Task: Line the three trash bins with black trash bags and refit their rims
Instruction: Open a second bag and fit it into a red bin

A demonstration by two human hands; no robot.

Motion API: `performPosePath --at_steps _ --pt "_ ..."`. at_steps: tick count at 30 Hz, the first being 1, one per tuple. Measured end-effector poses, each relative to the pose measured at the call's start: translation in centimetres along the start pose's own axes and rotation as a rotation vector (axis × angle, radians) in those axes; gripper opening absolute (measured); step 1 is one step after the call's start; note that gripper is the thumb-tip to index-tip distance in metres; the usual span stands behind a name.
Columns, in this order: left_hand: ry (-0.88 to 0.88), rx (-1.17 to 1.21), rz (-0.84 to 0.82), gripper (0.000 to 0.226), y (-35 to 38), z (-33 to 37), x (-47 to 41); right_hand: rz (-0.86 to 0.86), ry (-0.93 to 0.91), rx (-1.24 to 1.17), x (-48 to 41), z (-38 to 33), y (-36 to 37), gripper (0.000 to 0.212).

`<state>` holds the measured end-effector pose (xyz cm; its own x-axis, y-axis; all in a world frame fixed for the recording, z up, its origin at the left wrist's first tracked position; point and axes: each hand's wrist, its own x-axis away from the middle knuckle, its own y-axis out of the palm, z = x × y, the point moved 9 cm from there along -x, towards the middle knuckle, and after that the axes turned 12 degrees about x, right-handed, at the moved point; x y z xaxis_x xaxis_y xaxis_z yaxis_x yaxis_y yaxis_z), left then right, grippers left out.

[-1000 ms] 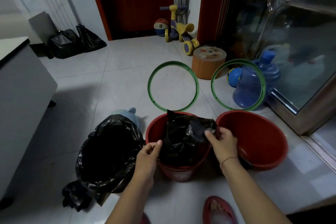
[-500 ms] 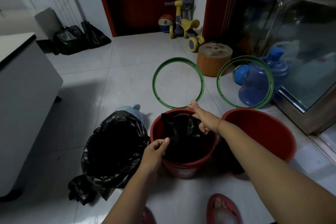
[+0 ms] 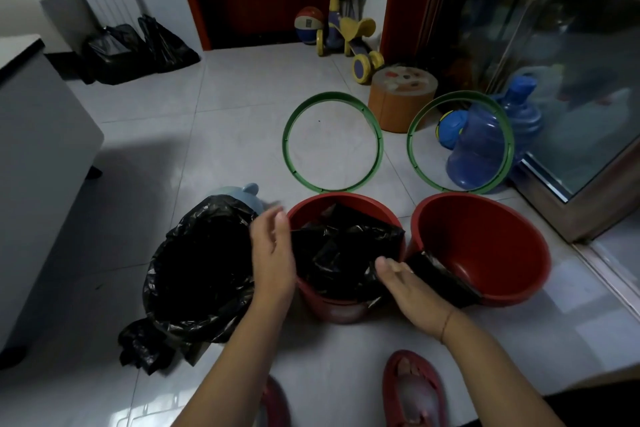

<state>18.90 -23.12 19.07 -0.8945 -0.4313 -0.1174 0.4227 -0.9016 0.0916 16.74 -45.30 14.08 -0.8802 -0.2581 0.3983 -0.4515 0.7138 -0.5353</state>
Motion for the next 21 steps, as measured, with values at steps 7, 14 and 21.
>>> performPosePath --at_steps 7,14,21 --pt "-0.475 -0.346 -0.733 0.085 6.1 -3.3 3.1 0.096 0.123 0.041 3.0 2.1 0.9 0.087" --pt "-0.623 -0.367 -0.498 0.088 1.4 -7.6 3.7 0.19 0.354 -0.415 2.0 6.0 0.4 0.08" --pt "-0.681 -0.297 -0.261 0.084 0.6 -9.5 5.4 0.185 0.489 -0.468 1.2 8.1 1.8 0.082"
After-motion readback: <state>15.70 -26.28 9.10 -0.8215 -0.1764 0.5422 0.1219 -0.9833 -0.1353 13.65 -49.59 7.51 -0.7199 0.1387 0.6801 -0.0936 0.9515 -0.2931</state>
